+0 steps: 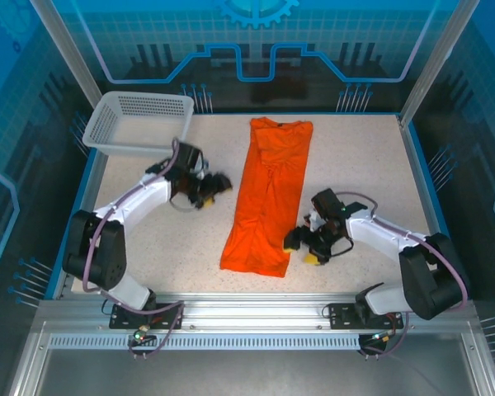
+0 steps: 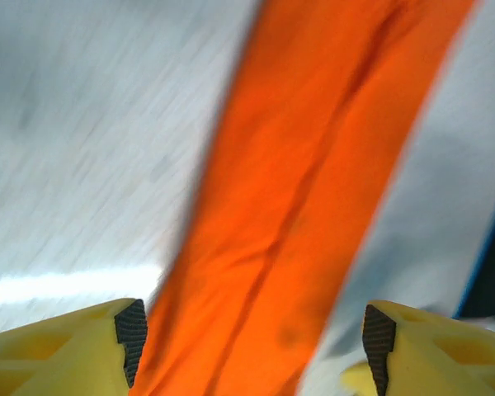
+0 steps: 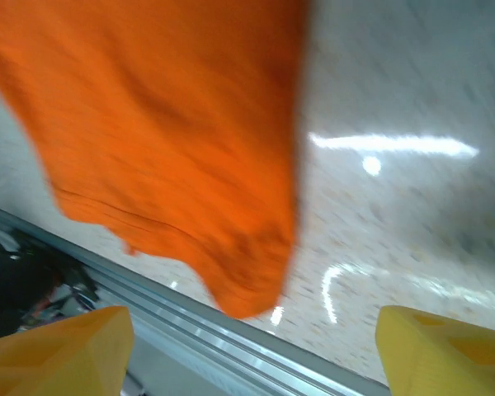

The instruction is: Fold and stack the t-shirts

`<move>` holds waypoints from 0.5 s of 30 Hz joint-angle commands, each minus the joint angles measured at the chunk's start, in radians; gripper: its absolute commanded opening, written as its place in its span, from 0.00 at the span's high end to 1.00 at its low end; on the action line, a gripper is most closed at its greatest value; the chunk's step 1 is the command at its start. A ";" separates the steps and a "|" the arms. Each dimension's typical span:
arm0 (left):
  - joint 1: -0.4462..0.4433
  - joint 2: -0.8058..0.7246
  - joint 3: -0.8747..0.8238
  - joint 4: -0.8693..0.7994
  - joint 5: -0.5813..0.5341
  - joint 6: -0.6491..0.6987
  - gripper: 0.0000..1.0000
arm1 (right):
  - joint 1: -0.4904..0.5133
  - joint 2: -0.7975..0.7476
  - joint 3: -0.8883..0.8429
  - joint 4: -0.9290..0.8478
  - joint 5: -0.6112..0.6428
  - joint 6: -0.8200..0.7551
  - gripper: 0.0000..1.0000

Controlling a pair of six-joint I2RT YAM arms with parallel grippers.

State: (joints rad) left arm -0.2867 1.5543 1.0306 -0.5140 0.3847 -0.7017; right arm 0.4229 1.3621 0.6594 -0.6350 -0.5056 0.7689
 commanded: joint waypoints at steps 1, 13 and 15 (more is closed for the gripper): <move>-0.012 -0.130 -0.179 -0.074 0.183 0.039 0.30 | 0.017 -0.039 -0.053 0.056 -0.033 0.049 0.25; -0.067 -0.185 -0.423 0.009 0.356 0.024 0.37 | 0.158 0.078 -0.006 0.080 -0.011 0.089 0.45; -0.078 -0.142 -0.422 0.011 0.351 0.032 0.41 | 0.167 0.097 0.001 0.088 -0.014 0.087 0.49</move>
State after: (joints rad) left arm -0.3496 1.3720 0.6254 -0.5213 0.6868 -0.6964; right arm 0.5735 1.4345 0.6361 -0.5549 -0.5129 0.8455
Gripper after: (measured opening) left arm 0.594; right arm 0.522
